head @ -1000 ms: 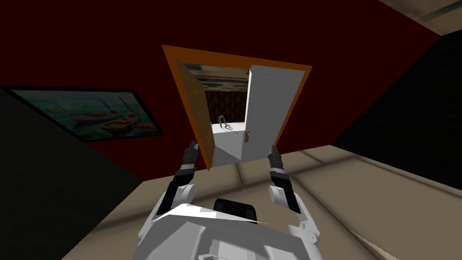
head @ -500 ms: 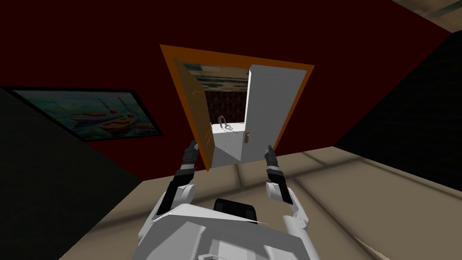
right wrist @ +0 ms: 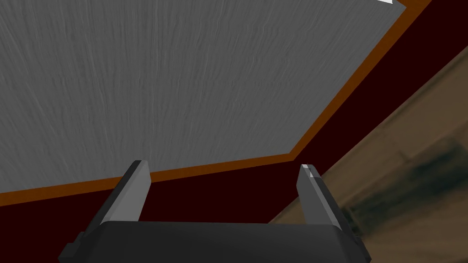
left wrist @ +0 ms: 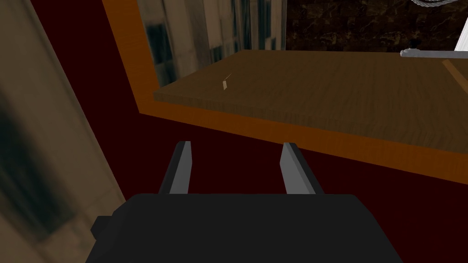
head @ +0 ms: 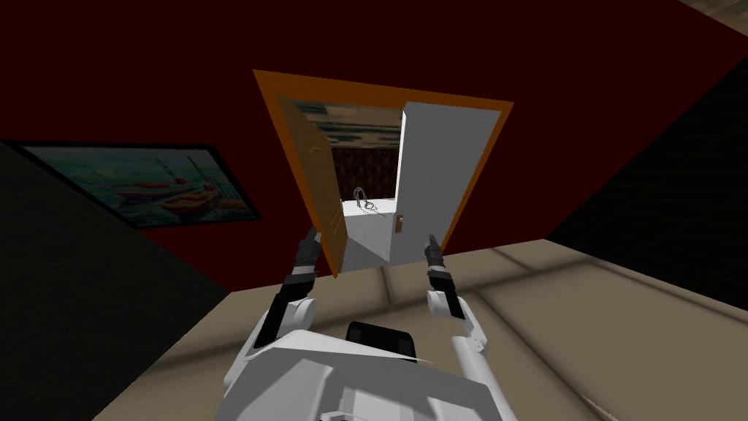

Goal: Push the door open

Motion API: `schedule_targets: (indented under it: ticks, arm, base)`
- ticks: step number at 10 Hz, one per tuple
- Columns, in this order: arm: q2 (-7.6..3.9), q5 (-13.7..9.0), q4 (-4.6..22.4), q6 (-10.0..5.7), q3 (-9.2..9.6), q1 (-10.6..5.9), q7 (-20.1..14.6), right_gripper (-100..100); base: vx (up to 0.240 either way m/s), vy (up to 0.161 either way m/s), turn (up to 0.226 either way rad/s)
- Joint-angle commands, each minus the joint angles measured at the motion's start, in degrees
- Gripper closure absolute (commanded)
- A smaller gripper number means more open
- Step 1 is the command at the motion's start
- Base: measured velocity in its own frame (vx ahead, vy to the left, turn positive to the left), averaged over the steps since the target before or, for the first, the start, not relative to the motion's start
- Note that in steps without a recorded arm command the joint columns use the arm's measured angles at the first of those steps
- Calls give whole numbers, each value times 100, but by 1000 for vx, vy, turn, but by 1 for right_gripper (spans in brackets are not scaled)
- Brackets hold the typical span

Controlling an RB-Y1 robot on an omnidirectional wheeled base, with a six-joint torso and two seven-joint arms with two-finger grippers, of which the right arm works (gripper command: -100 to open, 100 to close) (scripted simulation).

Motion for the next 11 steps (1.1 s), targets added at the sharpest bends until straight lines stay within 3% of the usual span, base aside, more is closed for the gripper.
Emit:
schedule_targets:
  ticks: [1, 3, 4, 5, 6, 7, 8, 9, 10, 11]
  arm:
    - [3, 30, 286, -64, -3, -242, -42, -100]
    - [3, 30, 479, -64, -3, -242, -42, -100]
    - [-8, 53, 694, -86, -5, -447, -89, -100]
    - [-8, 53, 810, -86, -5, -447, -89, -100]
    - [-19, 76, 1019, -109, -8, -652, -135, -100]
    - [-19, 76, 1140, -109, -8, -652, -135, -100]
    - [-25, 99, 1354, -131, -11, -857, -181, -100]
    - [-25, 99, 1470, -131, -11, -857, -181, -100]
    - [-30, 121, 1697, -153, -14, -1062, -228, -100]
    - [-30, 121, 1801, -153, -14, -1062, -228, -100]
  base:
    - [57, -37, 27]
    - [33, -34, 11]
    - [34, -44, 30]
    - [36, -43, 25]
    - [45, -43, 41]
    - [35, -47, 18]
    - [50, -68, 27]
    - [49, -55, 23]
    - [49, -57, 30]
    - [41, -42, 23]
